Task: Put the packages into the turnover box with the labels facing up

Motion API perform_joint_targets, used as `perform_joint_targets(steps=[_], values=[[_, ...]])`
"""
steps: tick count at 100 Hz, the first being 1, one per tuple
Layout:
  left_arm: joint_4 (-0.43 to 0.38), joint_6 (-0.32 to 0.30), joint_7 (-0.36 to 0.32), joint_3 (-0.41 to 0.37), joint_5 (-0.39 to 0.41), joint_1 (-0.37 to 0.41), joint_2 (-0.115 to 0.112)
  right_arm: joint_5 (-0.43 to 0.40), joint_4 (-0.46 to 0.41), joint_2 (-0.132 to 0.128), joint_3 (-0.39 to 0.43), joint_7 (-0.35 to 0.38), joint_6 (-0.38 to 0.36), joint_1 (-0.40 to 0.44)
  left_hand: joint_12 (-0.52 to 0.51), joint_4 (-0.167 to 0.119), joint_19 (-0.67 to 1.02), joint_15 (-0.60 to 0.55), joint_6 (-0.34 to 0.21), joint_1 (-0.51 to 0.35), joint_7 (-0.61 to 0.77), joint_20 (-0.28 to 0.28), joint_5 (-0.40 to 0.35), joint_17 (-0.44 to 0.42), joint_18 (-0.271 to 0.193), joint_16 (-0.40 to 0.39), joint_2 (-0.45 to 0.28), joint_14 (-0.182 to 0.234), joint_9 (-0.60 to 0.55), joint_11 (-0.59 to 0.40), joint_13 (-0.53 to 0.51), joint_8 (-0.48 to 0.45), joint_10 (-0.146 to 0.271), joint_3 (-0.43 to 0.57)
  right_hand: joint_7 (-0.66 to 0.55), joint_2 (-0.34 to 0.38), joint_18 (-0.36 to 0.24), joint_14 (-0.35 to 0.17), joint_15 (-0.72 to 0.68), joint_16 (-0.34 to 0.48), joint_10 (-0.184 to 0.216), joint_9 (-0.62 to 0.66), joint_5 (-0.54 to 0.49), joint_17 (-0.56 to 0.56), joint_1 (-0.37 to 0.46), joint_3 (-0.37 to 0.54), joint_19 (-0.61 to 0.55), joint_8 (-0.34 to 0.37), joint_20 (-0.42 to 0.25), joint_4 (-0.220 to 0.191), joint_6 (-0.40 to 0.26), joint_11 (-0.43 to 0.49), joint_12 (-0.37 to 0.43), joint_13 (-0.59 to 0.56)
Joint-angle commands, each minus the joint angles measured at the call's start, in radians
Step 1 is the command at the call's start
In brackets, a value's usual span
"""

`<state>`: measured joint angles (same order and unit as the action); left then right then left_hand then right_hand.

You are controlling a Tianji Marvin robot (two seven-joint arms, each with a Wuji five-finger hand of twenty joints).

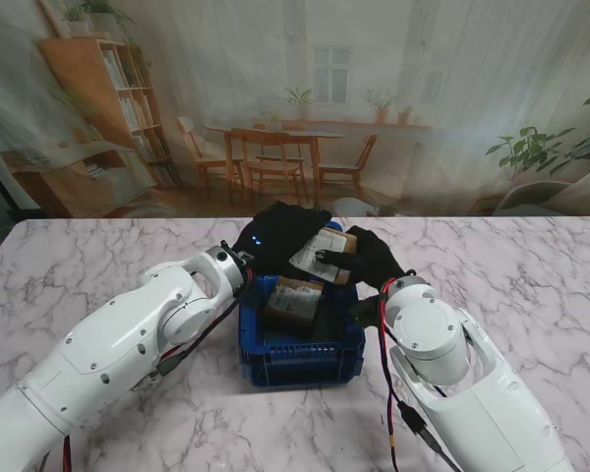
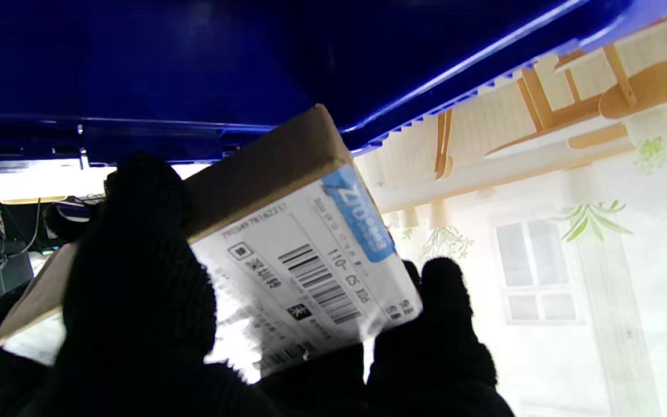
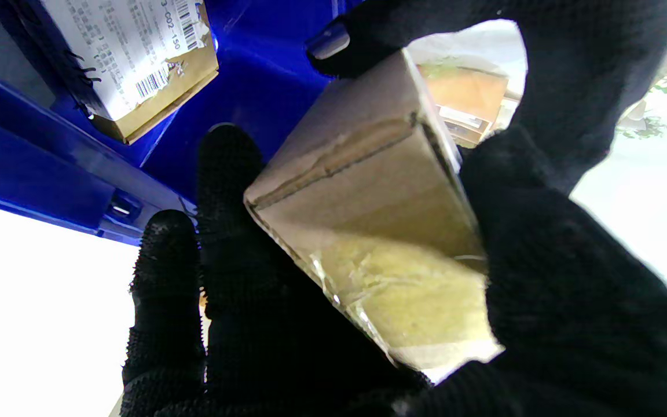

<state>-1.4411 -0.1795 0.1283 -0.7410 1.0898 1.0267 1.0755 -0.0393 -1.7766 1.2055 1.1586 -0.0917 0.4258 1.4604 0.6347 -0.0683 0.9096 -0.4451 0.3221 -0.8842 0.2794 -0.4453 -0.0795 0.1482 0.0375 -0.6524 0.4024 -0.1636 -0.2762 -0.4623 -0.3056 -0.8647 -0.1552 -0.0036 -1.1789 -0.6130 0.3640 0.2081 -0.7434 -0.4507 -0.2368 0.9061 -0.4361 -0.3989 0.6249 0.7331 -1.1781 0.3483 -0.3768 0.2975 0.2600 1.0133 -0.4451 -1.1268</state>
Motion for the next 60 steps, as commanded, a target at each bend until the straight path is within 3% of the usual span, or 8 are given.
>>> perform_joint_targets(steps=[1, 5, 10, 19, 28, 35, 47, 60], values=[[0.002, -0.001, -0.028, -0.009, -0.006, 0.006, 0.002, 0.001, -0.018, 0.004, -0.006, 0.017, 0.004, 0.002, 0.015, -0.03, 0.053, -0.068, -0.104, -0.233, 0.167, -0.03, -0.094, 0.047, -0.047, -0.056, -0.176, 0.036, -0.075, -0.055, -0.112, -0.034, 0.065, 0.326, -0.026, 0.16, 0.014, -0.053, -0.051, -0.003, 0.146, 0.106, -0.002, -0.006, 0.223, 0.215, -0.018, -0.03, 0.002, -0.068, -0.174, 0.123, -0.047, -0.056], [-0.005, -0.003, -0.033, -0.016, -0.01, 0.013, 0.002, -0.001, -0.018, 0.003, -0.005, 0.022, 0.006, 0.003, 0.032, -0.029, 0.065, -0.078, -0.109, -0.234, 0.211, -0.038, -0.093, 0.062, -0.046, -0.074, -0.176, 0.037, -0.095, -0.07, -0.131, -0.024, 0.07, 0.355, -0.002, 0.161, 0.015, -0.05, -0.051, -0.004, 0.146, 0.106, 0.007, -0.005, 0.223, 0.212, -0.021, -0.056, 0.001, -0.069, -0.158, 0.122, -0.048, -0.053], [-0.011, -0.006, -0.03, -0.023, -0.009, 0.018, 0.002, -0.004, -0.02, 0.001, -0.002, 0.026, 0.007, 0.005, 0.178, -0.001, 0.081, -0.098, -0.119, -0.237, 0.278, -0.051, -0.102, 0.082, -0.047, -0.129, -0.14, 0.036, -0.147, -0.048, -0.161, -0.004, 0.073, 0.428, 0.036, 0.168, 0.016, -0.042, -0.046, -0.004, 0.139, 0.1, 0.017, -0.002, 0.212, 0.203, -0.021, -0.094, 0.0, -0.07, -0.136, 0.113, -0.046, -0.044], [-0.029, -0.011, -0.045, -0.038, -0.01, 0.031, 0.0, -0.005, -0.024, -0.002, 0.006, 0.033, 0.006, 0.012, 0.253, 0.022, 0.097, -0.073, -0.129, -0.266, 0.328, -0.062, -0.124, 0.106, -0.046, -0.261, -0.106, 0.027, -0.206, -0.016, -0.204, 0.011, 0.075, 0.46, 0.124, 0.184, 0.016, -0.036, -0.038, -0.005, 0.134, 0.09, 0.024, 0.005, 0.18, 0.209, -0.021, -0.136, 0.0, -0.083, -0.105, 0.101, -0.051, -0.03], [-0.044, -0.014, -0.069, -0.05, -0.012, 0.038, -0.003, -0.009, -0.025, -0.004, 0.012, 0.036, 0.005, 0.018, 0.288, 0.031, 0.111, -0.056, -0.14, -0.293, 0.357, -0.07, -0.153, 0.13, -0.043, -0.321, -0.082, 0.014, -0.256, 0.008, -0.246, 0.014, 0.077, 0.492, 0.204, 0.191, 0.017, -0.028, -0.028, -0.004, 0.126, 0.076, 0.032, 0.013, 0.156, 0.217, -0.017, -0.146, 0.0, -0.094, -0.089, 0.088, -0.052, -0.012], [-0.053, -0.013, -0.09, -0.057, -0.018, 0.041, -0.004, 0.0, -0.027, -0.005, 0.018, 0.041, 0.007, 0.022, 0.298, 0.03, 0.115, -0.056, -0.142, -0.304, 0.364, -0.072, -0.165, 0.142, -0.037, -0.337, -0.071, 0.006, -0.273, 0.01, -0.264, 0.015, 0.076, 0.506, 0.323, 0.183, 0.017, -0.011, 0.008, -0.004, 0.106, 0.022, 0.051, 0.039, 0.117, 0.217, -0.006, -0.023, 0.001, -0.092, -0.083, 0.056, -0.054, 0.045], [-0.064, -0.011, -0.115, -0.069, -0.029, 0.044, -0.005, 0.009, -0.025, -0.005, 0.023, 0.044, 0.011, 0.026, 0.341, 0.043, 0.151, -0.035, -0.148, -0.315, 0.386, -0.009, -0.186, 0.161, -0.022, -0.39, -0.052, 0.001, -0.317, 0.037, -0.306, 0.016, 0.075, 0.539, 0.337, 0.183, 0.011, -0.005, 0.019, -0.003, 0.098, -0.031, 0.088, 0.067, 0.114, 0.211, 0.001, -0.009, 0.002, -0.094, -0.092, 0.048, -0.054, 0.102], [-0.067, -0.005, -0.124, -0.078, -0.047, 0.048, -0.003, 0.021, -0.025, -0.004, 0.024, 0.046, 0.02, 0.025, 0.356, 0.044, 0.169, -0.048, -0.154, -0.329, 0.403, -0.002, -0.21, 0.184, -0.01, -0.408, -0.035, -0.001, -0.35, 0.028, -0.337, 0.01, 0.075, 0.556, 0.343, 0.189, 0.006, -0.001, 0.032, 0.001, 0.091, -0.071, 0.115, 0.081, 0.113, 0.2, 0.003, -0.002, 0.002, -0.094, -0.095, 0.035, -0.045, 0.142]])
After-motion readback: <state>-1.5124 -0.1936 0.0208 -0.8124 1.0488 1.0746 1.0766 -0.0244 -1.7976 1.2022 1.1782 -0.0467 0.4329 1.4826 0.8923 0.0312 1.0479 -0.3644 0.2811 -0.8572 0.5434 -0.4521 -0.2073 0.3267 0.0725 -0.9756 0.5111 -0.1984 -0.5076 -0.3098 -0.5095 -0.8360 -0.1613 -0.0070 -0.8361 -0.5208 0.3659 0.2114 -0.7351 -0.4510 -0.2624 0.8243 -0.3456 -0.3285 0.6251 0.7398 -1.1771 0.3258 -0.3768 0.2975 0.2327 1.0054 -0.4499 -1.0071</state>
